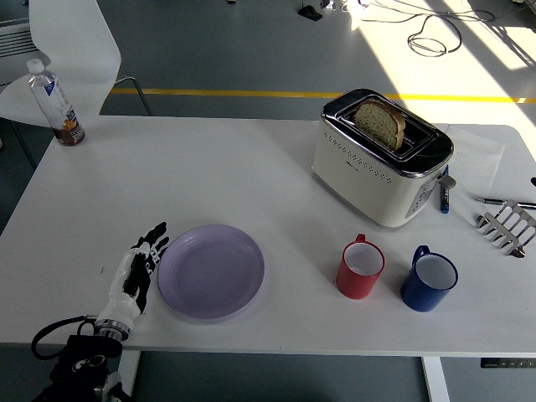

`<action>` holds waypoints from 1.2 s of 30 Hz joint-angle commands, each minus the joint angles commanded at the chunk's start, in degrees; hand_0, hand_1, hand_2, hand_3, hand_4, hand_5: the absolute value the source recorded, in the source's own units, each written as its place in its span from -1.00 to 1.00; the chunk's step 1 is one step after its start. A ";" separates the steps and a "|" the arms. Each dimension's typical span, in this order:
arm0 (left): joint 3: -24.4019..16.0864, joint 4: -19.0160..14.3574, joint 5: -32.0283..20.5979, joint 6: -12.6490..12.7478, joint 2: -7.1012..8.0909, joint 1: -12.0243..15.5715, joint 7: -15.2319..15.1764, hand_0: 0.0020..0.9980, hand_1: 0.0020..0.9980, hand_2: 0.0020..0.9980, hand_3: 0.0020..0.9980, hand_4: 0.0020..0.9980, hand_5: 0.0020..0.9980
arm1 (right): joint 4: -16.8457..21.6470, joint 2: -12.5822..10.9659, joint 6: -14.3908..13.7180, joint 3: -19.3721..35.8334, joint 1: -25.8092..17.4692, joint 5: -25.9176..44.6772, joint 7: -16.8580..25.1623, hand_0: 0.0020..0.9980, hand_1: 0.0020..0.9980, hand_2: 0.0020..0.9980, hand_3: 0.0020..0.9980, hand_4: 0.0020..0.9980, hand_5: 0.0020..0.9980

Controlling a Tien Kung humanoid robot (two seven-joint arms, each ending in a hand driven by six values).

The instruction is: Push plate across desktop,pick up the break from the machine,place the break in the plate

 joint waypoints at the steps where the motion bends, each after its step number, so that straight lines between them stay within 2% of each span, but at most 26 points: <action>1: 0.36 0.03 -0.34 -0.16 0.03 -0.10 0.00 0.79 0.83 0.93 0.77 0.05 1.00 | -0.01 0.02 0.02 -0.06 0.03 0.00 0.00 0.54 0.46 0.46 0.47 0.12 0.46; 24: 7.16 -1.63 -6.15 -4.05 0.37 -1.80 0.31 0.67 0.75 0.85 0.69 0.04 1.00 | 0.01 0.26 0.05 0.21 0.19 -0.05 0.01 0.55 0.46 0.46 0.47 0.11 0.46; 36: 8.67 -1.71 -7.51 -5.76 0.09 -2.51 0.78 0.61 0.70 0.81 0.65 0.04 1.00 | -0.05 0.35 0.06 0.18 0.15 -0.07 0.02 0.55 0.46 0.46 0.47 0.11 0.46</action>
